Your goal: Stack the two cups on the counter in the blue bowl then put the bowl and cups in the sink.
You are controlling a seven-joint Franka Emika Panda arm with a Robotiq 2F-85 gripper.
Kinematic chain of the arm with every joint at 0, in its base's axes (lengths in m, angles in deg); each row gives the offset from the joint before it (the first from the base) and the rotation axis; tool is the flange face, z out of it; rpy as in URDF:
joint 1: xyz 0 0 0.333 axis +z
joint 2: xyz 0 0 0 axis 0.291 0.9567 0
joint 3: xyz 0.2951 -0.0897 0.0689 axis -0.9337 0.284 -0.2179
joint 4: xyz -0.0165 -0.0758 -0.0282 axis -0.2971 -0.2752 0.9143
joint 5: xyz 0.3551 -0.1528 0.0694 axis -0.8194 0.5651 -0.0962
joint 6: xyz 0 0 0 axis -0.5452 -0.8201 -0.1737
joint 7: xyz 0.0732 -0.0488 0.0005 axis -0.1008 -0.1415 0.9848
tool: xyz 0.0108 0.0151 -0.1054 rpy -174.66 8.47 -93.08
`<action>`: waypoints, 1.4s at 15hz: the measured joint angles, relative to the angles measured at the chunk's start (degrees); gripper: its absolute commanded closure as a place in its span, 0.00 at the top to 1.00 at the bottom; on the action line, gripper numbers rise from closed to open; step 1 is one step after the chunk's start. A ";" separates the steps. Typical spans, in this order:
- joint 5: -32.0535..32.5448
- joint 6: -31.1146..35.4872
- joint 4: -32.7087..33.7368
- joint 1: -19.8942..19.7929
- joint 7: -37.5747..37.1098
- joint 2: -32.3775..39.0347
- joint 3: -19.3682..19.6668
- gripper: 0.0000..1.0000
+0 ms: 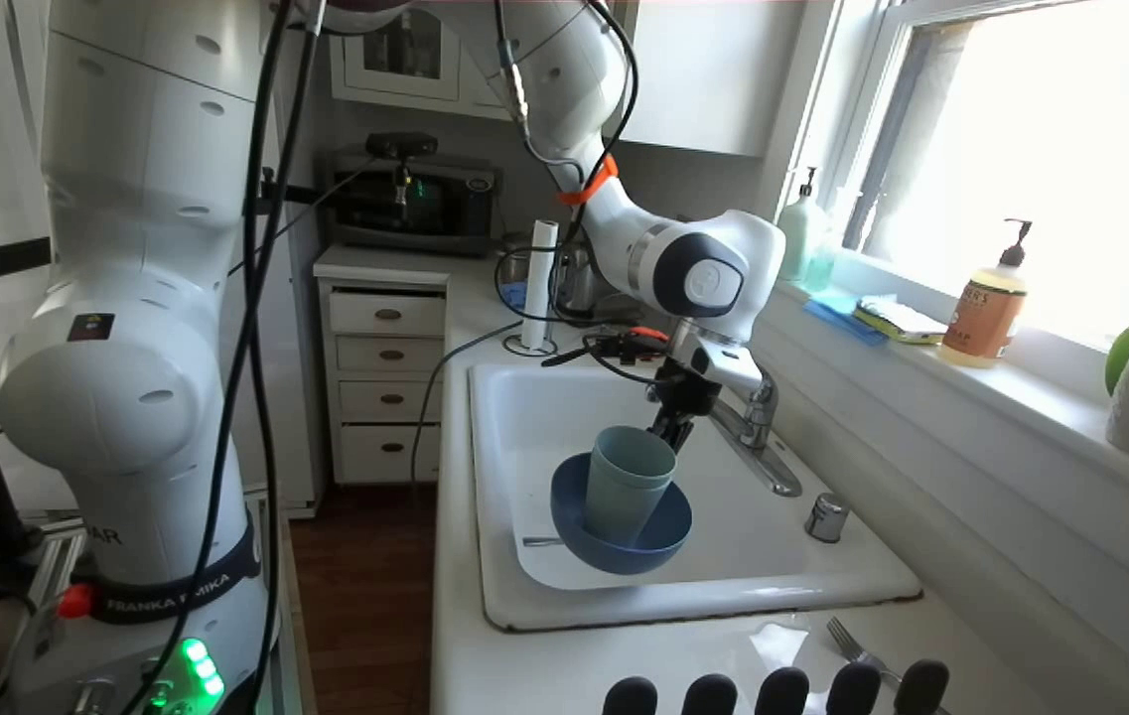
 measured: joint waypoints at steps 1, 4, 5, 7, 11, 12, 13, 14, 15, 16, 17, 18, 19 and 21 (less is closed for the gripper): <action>0.00 0.36 -0.03 0.00 0.45 0.23 -0.25 0.01; -0.11 1.88 -0.03 0.00 2.00 1.46 -0.78 0.01; -0.11 2.46 -0.03 0.01 2.32 2.00 -0.88 0.01; -0.11 3.34 -0.01 0.04 2.79 3.06 -1.10 0.01; -0.28 4.09 0.34 0.32 3.11 4.36 -1.88 0.01; -0.28 4.14 0.53 0.39 3.28 4.71 -2.03 0.01; -0.32 4.22 0.70 0.46 3.53 5.11 -2.14 0.01; -0.39 4.31 0.80 0.56 3.82 5.47 -2.23 0.01; -0.48 4.33 0.96 0.69 4.17 5.82 -2.29 0.01; -0.58 4.34 1.15 0.83 4.45 6.17 -2.36 0.01; -0.76 4.34 1.38 0.92 4.75 6.55 -2.49 0.01; -0.98 4.34 1.57 1.02 5.10 6.84 -2.65 0.01; -1.17 4.34 1.75 1.11 5.57 7.06 -2.88 0.01; -1.47 4.34 2.09 1.44 6.53 7.33 -3.23 0.01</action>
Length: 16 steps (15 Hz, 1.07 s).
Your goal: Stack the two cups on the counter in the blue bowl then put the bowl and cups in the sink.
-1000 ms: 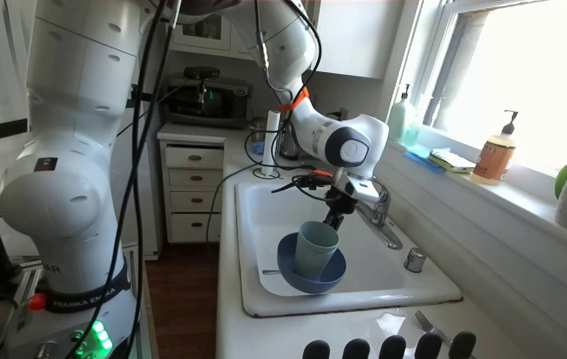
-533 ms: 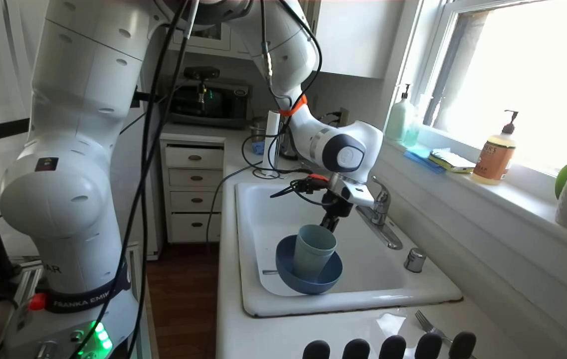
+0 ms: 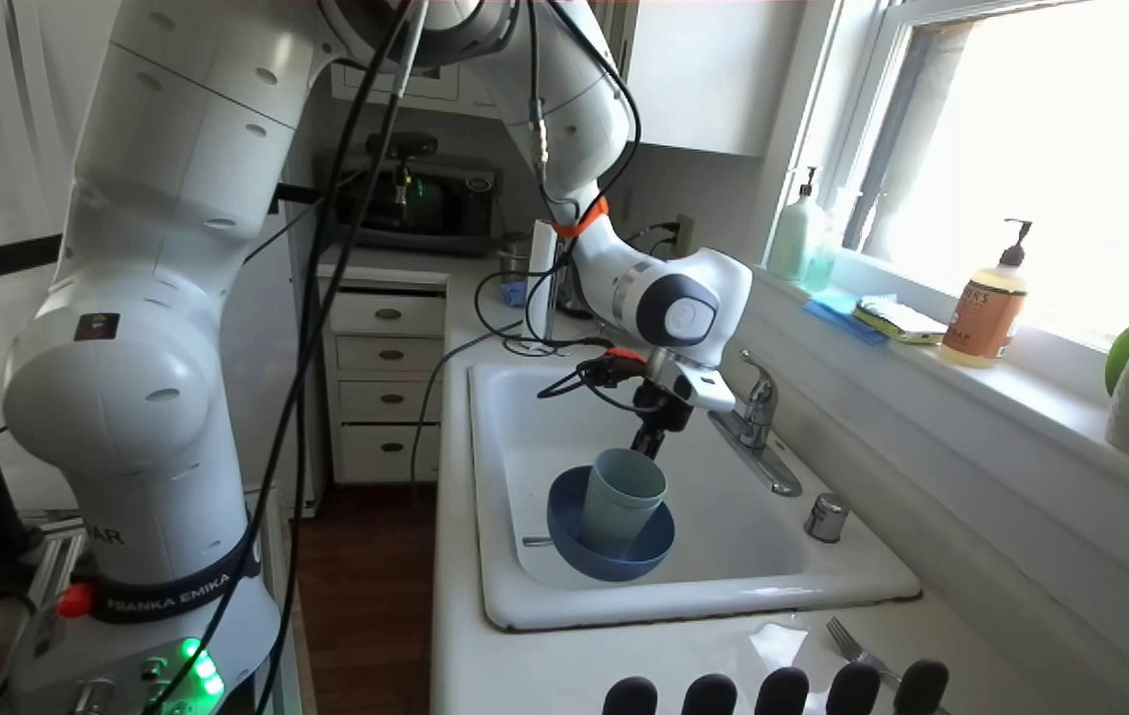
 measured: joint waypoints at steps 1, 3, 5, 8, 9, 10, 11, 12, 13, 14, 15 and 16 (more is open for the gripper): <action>-0.03 0.00 0.01 0.11 0.58 0.01 -0.03 0.01; -0.05 0.00 0.04 0.20 2.01 0.01 -0.12 0.01; -0.05 0.02 0.09 0.29 3.20 0.07 -0.25 0.01; -0.05 0.10 0.10 0.74 4.41 0.24 -0.49 0.01; -0.05 0.15 0.10 1.05 4.57 0.31 -0.57 0.01; -0.05 0.27 0.10 1.37 4.64 0.38 -0.69 0.01; -0.05 0.47 0.09 1.73 4.68 0.41 -0.82 0.01; -0.05 0.71 0.09 2.03 4.72 0.41 -0.99 0.01; -0.05 0.98 0.09 2.35 4.76 0.41 -1.12 0.01; -0.05 1.35 0.09 2.60 4.82 0.41 -1.30 0.01; -0.05 1.87 0.08 2.86 4.84 0.42 -1.49 0.01; -0.05 2.49 0.07 3.19 4.84 0.48 -1.64 0.01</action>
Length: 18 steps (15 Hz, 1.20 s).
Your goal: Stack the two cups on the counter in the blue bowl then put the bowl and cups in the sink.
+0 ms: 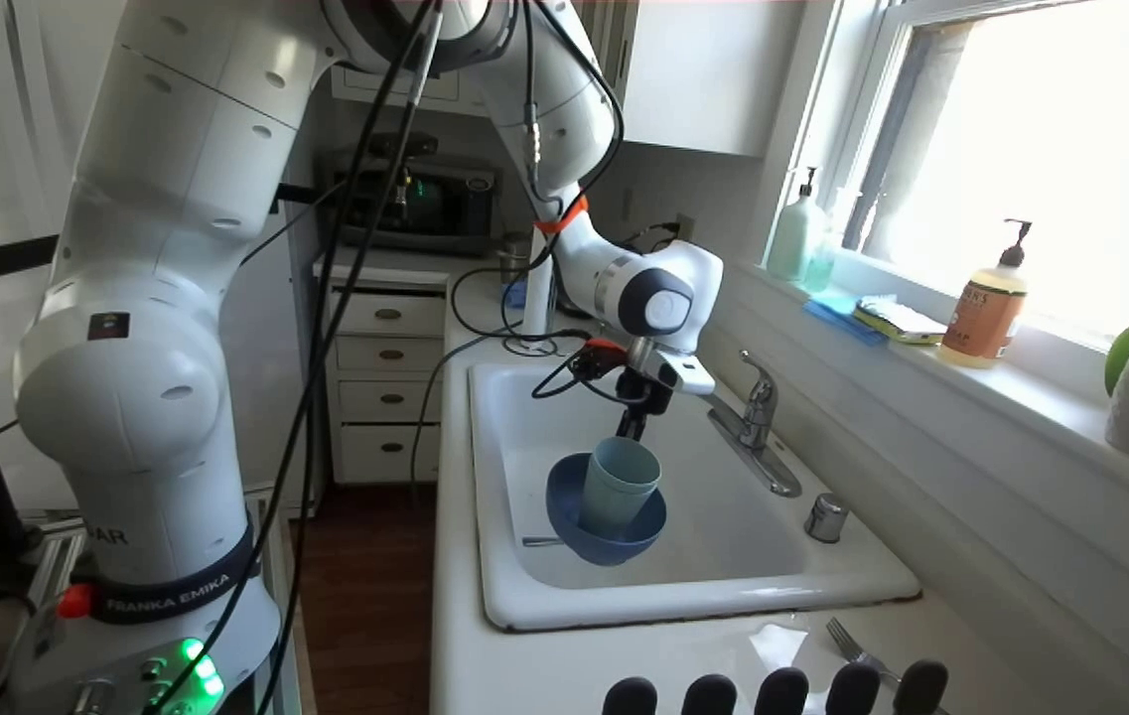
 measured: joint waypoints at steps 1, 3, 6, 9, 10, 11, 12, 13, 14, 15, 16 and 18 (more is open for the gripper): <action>0.00 0.72 -0.01 0.29 0.00 0.08 -0.19 0.01; 0.00 2.26 -0.02 0.99 0.00 0.31 -0.41 0.01; 0.00 4.11 0.02 1.96 0.00 0.62 -0.61 0.01; 0.08 5.46 0.21 2.96 0.00 1.09 -0.60 0.01; 0.08 5.77 0.34 3.24 -0.01 1.28 -0.60 0.01; 0.08 5.97 0.47 3.49 -0.01 1.44 -0.60 0.01; 0.08 5.99 0.60 3.67 -0.01 1.52 -0.60 0.01; 0.08 6.00 0.63 3.72 0.04 1.52 -0.60 0.01; 0.08 6.04 0.63 3.72 0.42 1.50 -0.57 0.01; 0.08 6.11 0.63 3.70 1.04 1.45 -0.48 0.01; 0.13 6.13 0.62 3.66 1.85 1.34 -0.31 0.01; 0.17 6.13 0.29 3.39 3.95 0.90 0.23 0.01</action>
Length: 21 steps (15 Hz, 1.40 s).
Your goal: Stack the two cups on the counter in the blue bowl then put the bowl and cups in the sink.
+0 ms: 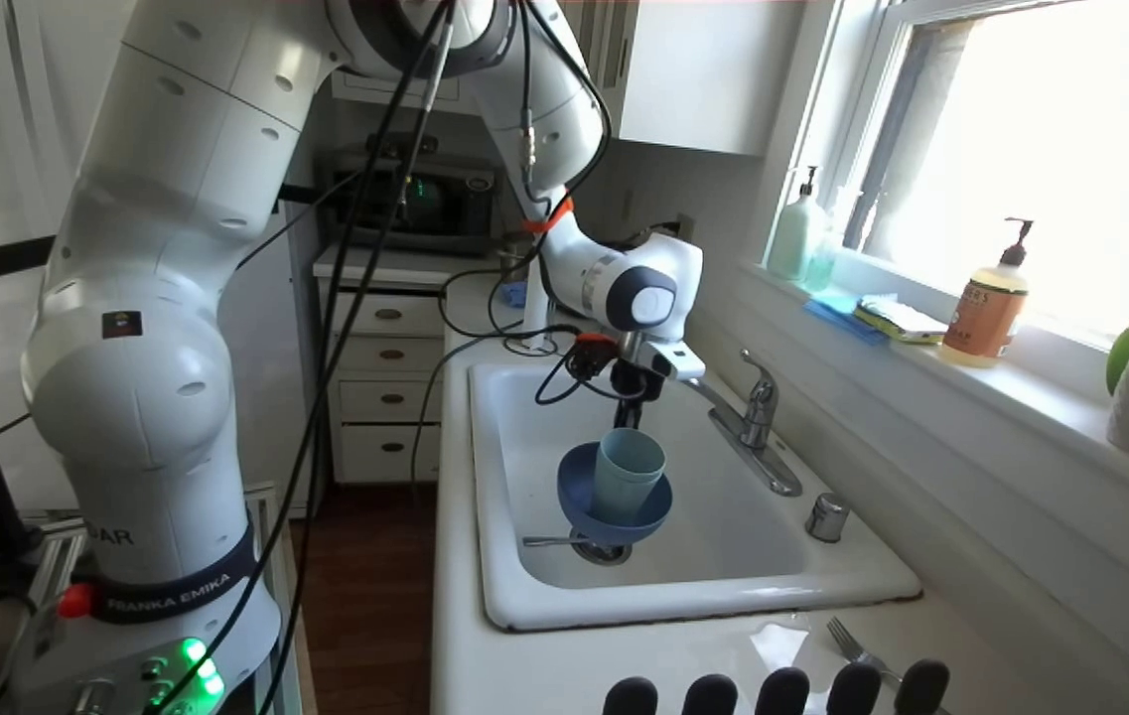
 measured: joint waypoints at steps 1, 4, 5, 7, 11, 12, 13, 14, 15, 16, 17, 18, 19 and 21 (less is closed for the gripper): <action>0.03 0.00 -0.53 -0.33 1.54 -0.47 0.34 0.01; 0.03 -0.05 -2.60 -1.86 7.12 -1.94 1.03 0.01; 0.03 -0.05 -3.29 -2.40 9.01 -2.30 1.13 0.01; 0.03 0.25 -4.69 -3.24 12.41 -2.76 1.28 0.01; -0.11 3.23 -7.82 -3.68 17.80 -3.04 1.28 0.01; -0.12 4.17 -8.67 -3.67 18.62 -3.07 1.14 0.05; -0.14 5.19 -9.42 -3.64 19.22 -3.12 1.00 0.05; -0.15 5.82 -9.97 -3.61 19.55 -3.13 0.90 0.05; -0.15 6.17 -10.28 -3.59 19.73 -3.16 0.86 0.05; -0.16 6.37 -10.41 -3.58 19.84 -3.18 0.85 0.05; -0.16 6.48 -10.47 -3.59 19.92 -3.20 0.85 0.05; -0.16 6.49 -10.49 -3.59 19.96 -3.24 0.85 0.05; -0.16 6.49 -10.51 -3.58 19.99 -3.29 0.85 0.05; -0.16 6.49 -10.58 -3.59 20.03 -3.43 0.85 0.01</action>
